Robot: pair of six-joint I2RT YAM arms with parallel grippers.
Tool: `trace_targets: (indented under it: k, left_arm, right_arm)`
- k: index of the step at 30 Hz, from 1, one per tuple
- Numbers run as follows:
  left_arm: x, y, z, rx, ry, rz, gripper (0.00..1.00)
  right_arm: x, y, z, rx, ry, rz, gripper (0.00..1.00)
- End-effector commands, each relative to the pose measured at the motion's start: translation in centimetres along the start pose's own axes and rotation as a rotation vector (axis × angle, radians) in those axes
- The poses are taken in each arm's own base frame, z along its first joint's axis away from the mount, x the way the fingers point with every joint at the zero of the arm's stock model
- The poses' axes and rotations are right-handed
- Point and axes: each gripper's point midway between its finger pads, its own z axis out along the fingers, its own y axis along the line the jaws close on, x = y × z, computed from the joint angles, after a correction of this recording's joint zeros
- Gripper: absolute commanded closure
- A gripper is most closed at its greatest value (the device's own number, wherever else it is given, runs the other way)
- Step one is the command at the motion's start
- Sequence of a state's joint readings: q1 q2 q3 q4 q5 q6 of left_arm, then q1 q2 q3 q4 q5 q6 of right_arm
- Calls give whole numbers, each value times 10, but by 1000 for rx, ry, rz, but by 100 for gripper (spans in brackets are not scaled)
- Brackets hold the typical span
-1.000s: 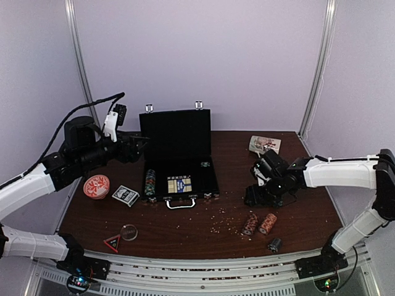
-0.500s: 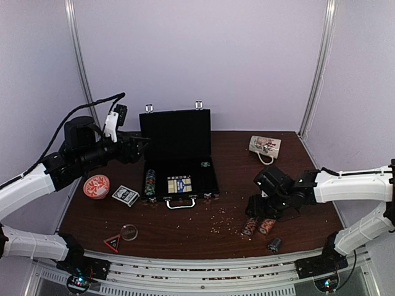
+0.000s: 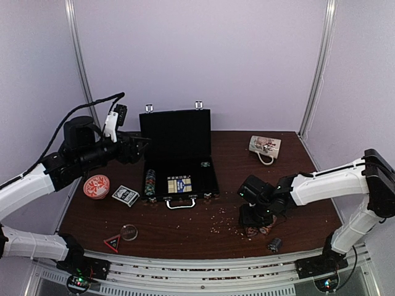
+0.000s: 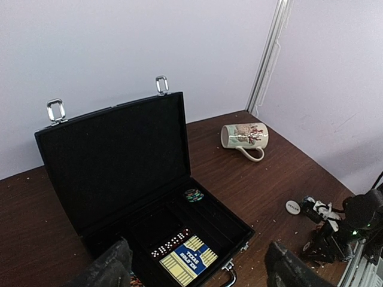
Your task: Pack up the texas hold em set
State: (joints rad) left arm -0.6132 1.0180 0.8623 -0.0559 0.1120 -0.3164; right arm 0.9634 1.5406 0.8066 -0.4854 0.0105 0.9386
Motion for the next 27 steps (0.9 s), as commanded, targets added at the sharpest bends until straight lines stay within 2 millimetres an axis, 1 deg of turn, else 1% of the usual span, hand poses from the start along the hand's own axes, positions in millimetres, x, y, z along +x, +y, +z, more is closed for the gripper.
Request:
trace_targets:
  k: [1, 3, 4, 6, 8, 11, 13, 15, 17, 19, 21, 25, 27]
  left_arm:
    - [-28, -8, -8, 29, -75, 1, 21]
    - [-28, -9, -8, 34, -74, 0, 21]
    - [-27, -10, -7, 37, -72, -2, 21]
    - [-28, -10, -8, 41, -73, -2, 20]
    - [-28, -11, -8, 42, -74, -4, 21]
    - [-29, -11, -9, 40, -79, -2, 20]
    - [-30, -10, -11, 36, -83, -1, 20]
    - [-31, -10, -11, 34, -86, -1, 20]
    - [-31, -10, -12, 35, -87, -1, 21]
    - [-31, -10, -12, 37, -87, -1, 21]
    - [-31, -11, -12, 38, -87, 0, 20]
    - [-32, -10, -12, 33, -88, 1, 20]
    - [-32, -10, -12, 32, -90, 2, 20]
  right_arm:
    - [-5, 16, -3, -6, -27, -56, 45]
    - [-1, 18, -4, -8, -19, -75, 48]
    - [0, 18, -5, -9, -18, -81, 53]
    - [-5, 17, -8, -2, -37, -87, 62]
    - [-18, 20, -15, 7, -92, -90, 67]
    - [-38, 39, -23, -40, -150, -89, 71]
    - [-44, 51, -22, -66, -163, -104, 73]
    - [-52, 54, -20, -44, -177, -124, 75]
    - [-62, 59, -23, -36, -213, -133, 76]
    - [-77, 71, -28, -70, -269, -132, 76]
    - [-97, 85, -33, -111, -326, -116, 76]
    - [-142, 123, -41, -194, -438, -118, 77]
    - [-164, 139, -41, -206, -477, -128, 77]
